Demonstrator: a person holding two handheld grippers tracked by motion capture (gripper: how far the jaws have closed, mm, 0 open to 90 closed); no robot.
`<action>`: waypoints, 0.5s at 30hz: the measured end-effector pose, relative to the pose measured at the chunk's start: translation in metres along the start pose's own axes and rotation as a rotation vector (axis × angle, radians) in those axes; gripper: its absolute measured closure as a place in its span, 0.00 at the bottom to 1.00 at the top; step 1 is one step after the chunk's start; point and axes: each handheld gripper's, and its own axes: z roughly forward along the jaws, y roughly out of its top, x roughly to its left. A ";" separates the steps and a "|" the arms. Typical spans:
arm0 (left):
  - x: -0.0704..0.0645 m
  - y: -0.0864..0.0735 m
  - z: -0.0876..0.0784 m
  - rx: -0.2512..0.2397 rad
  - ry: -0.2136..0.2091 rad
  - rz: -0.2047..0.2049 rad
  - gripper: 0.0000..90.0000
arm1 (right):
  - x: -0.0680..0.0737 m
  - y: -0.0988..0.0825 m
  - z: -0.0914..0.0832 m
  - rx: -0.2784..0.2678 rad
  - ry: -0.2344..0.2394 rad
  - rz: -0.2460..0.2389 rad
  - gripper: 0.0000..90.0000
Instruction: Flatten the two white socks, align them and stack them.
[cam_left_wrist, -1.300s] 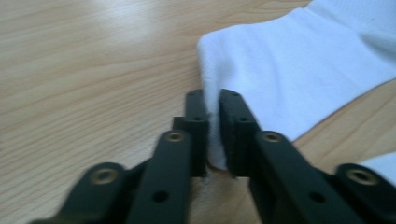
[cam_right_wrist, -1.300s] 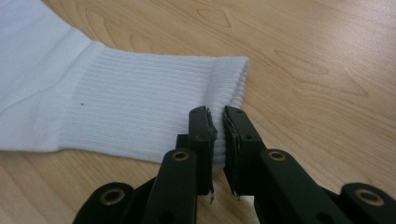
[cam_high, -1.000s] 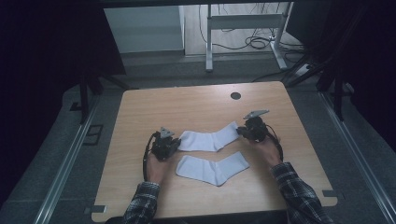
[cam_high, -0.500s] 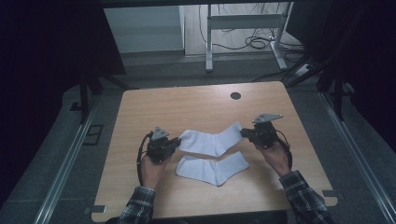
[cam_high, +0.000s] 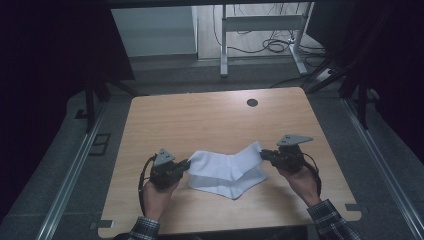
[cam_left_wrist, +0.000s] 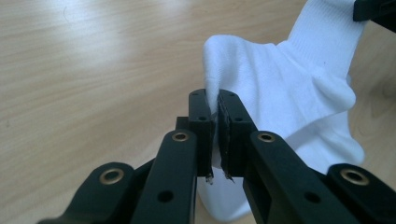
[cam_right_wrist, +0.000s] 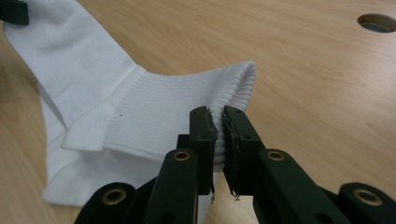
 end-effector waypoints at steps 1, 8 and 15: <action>-0.002 -0.002 -0.002 0.002 -0.002 0.002 0.94 | 0.002 -0.002 -0.001 0.003 0.004 0.000 0.91; -0.017 -0.013 -0.006 0.041 -0.020 0.028 0.94 | 0.015 -0.014 -0.010 0.043 0.030 -0.006 0.91; -0.024 -0.014 -0.001 0.083 -0.010 0.064 0.94 | 0.018 -0.020 -0.009 0.086 0.040 -0.013 0.91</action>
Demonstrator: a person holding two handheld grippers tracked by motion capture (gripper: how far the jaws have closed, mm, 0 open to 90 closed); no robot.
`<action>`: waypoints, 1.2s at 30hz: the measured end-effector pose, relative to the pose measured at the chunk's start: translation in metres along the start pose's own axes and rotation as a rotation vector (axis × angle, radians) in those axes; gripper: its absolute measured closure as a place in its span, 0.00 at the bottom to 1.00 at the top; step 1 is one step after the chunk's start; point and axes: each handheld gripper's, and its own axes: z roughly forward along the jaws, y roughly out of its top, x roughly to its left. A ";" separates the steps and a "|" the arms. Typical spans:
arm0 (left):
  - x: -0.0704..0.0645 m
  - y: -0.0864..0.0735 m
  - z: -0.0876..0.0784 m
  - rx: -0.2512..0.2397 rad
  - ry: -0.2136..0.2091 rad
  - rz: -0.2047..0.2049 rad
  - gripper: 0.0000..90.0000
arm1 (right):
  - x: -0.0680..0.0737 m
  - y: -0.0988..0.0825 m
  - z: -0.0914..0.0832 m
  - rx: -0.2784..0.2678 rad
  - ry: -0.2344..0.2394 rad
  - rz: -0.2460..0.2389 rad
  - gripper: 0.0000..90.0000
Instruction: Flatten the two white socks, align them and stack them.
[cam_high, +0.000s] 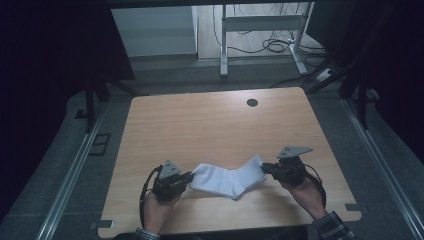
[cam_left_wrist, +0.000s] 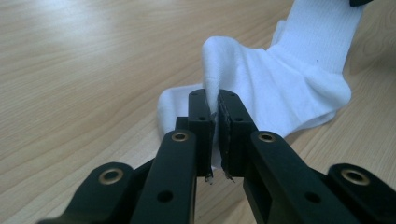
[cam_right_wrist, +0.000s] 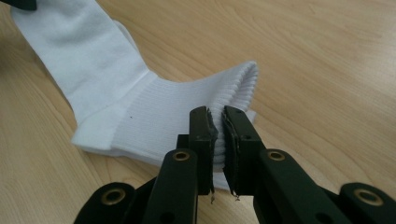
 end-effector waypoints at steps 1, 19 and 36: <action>0.000 -0.001 0.005 0.023 0.009 0.007 0.93 | -0.001 -0.001 0.004 0.019 -0.002 0.000 0.91; 0.000 -0.010 0.039 0.138 0.208 0.104 0.68 | -0.008 -0.012 0.031 0.126 -0.052 -0.041 0.81; 0.010 -0.010 0.042 0.105 0.196 0.031 0.56 | -0.011 -0.014 0.034 0.122 -0.048 -0.045 0.59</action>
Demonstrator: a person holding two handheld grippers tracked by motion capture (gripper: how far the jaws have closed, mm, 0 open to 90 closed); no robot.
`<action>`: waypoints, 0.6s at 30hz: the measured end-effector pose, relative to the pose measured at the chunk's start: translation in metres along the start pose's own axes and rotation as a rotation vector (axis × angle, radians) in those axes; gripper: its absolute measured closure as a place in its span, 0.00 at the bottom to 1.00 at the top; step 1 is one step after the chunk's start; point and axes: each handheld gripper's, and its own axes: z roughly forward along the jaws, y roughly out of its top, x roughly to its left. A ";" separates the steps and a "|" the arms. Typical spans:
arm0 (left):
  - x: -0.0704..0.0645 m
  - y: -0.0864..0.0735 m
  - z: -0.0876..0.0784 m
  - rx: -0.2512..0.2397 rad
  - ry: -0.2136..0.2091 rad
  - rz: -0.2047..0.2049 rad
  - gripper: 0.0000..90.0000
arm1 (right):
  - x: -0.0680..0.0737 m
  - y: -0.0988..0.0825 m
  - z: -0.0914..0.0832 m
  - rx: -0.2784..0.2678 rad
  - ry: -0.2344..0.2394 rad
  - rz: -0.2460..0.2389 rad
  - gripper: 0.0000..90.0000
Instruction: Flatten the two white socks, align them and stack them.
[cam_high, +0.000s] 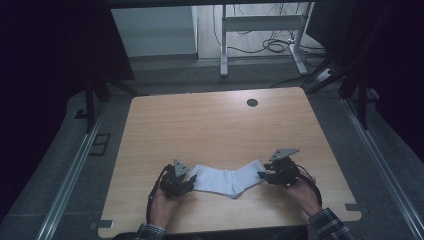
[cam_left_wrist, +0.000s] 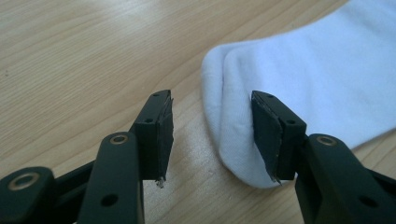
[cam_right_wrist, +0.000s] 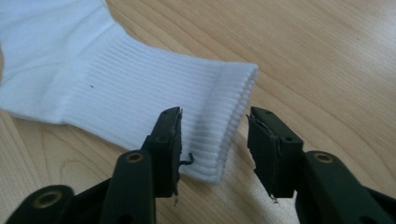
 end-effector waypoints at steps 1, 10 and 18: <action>0.001 0.000 0.000 -0.003 -0.004 -0.010 0.54 | 0.000 0.000 0.000 -0.007 0.001 -0.004 0.56; 0.006 0.000 -0.002 -0.036 -0.049 -0.056 0.41 | -0.001 0.001 -0.001 -0.042 0.008 0.009 0.45; 0.008 0.002 -0.004 -0.064 -0.084 -0.074 0.32 | -0.003 0.003 -0.004 -0.059 0.009 0.011 0.39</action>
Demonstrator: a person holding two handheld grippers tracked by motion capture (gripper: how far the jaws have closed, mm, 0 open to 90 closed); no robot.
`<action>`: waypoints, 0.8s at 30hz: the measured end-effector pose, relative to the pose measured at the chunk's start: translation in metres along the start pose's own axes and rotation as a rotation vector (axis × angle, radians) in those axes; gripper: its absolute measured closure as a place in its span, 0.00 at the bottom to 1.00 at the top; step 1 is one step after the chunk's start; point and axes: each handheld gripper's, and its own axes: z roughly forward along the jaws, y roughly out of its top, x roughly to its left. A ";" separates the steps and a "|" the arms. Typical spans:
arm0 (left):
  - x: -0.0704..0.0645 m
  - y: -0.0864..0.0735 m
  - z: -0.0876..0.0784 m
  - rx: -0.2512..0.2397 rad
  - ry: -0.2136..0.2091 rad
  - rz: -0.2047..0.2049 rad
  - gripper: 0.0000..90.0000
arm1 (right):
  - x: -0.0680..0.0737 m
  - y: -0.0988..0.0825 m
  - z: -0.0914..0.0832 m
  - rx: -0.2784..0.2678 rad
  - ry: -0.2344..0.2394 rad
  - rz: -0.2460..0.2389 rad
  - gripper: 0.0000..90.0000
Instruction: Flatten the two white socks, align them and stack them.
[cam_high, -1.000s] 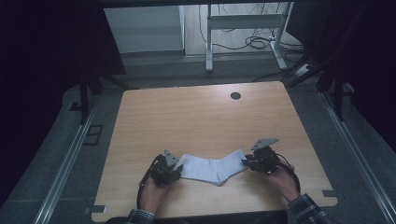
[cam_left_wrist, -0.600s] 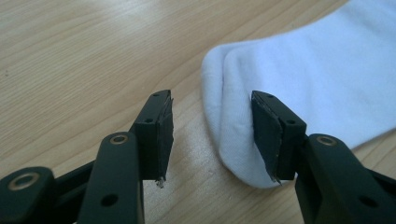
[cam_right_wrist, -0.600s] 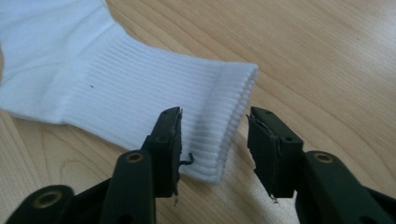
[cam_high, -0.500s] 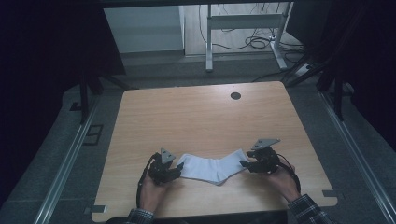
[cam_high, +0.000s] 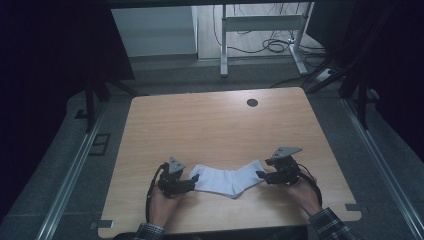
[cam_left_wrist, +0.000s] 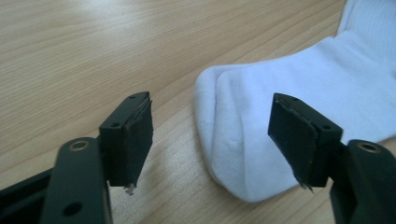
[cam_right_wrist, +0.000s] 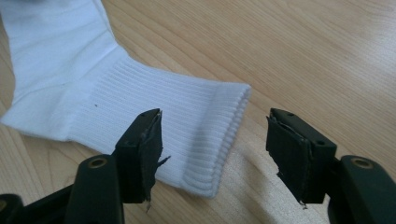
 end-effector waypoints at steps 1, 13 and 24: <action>0.001 0.000 -0.001 -0.006 -0.007 -0.004 0.30 | -0.001 0.001 0.000 0.003 -0.005 0.006 0.37; 0.003 0.005 -0.007 -0.019 -0.019 0.002 0.20 | -0.005 0.003 -0.002 0.019 -0.017 0.016 0.29; 0.010 0.010 -0.017 -0.033 -0.021 -0.010 0.17 | -0.015 0.008 -0.010 0.022 -0.033 0.027 0.20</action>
